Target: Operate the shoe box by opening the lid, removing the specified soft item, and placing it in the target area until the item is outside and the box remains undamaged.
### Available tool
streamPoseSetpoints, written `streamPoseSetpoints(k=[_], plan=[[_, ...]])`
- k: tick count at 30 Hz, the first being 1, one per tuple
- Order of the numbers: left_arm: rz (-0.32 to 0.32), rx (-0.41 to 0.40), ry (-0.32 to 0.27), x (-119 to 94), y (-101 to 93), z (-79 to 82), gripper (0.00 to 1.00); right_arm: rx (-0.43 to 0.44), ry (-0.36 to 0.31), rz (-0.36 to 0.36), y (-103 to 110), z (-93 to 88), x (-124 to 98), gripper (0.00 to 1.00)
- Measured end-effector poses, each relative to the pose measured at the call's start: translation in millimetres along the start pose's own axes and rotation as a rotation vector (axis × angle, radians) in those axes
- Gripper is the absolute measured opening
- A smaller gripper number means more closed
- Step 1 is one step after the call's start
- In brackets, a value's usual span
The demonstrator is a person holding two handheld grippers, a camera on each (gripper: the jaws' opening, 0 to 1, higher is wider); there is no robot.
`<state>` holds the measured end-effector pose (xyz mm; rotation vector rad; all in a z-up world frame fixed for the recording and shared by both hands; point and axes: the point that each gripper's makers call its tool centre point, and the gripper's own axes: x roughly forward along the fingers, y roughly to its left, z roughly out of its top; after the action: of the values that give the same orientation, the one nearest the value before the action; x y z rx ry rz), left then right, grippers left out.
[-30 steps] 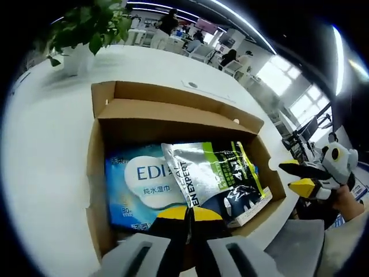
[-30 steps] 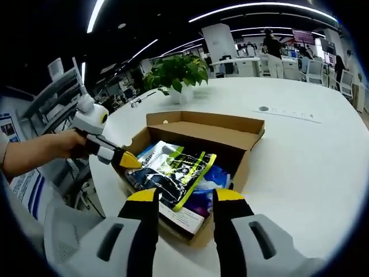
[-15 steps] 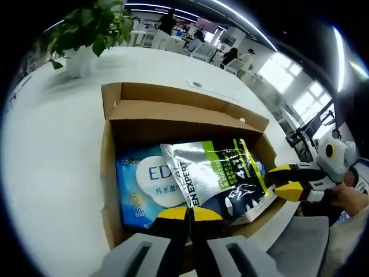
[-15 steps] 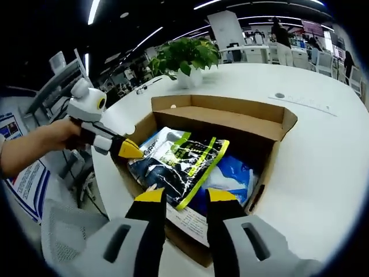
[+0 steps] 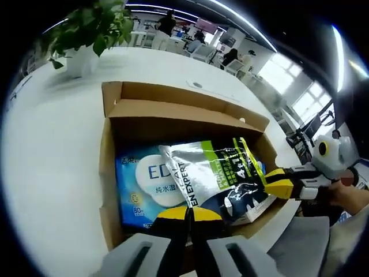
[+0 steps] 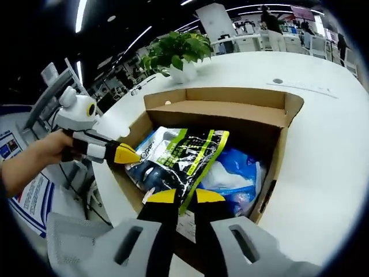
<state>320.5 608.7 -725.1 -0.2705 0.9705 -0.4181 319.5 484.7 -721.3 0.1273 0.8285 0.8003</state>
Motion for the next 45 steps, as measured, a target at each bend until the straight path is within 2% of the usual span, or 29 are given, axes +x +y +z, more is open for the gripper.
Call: streamPoseSetpoints(k=[8, 21, 32, 45], plan=[[-0.007, 0.006, -0.017, -5, -6.5, 4.0, 0.0, 0.005, -0.006, 0.014, 3, 0.9, -4, 0.01], [-0.023, 0.012, -0.032, -10, -31.6, 8.3, 0.0, 0.05, -0.068, 0.013, 1, 13.2, -36, 0.0], [-0.052, 0.04, -0.038, -7, -66.8, 18.4, 0.0, 0.085, -0.102, -0.026, -18, 16.8, -69, 0.0], [-0.116, 0.073, -0.033, 14, -121.0, 23.5, 0.0, 0.142, -0.112, -0.092, -57, 10.7, -111, 0.0]])
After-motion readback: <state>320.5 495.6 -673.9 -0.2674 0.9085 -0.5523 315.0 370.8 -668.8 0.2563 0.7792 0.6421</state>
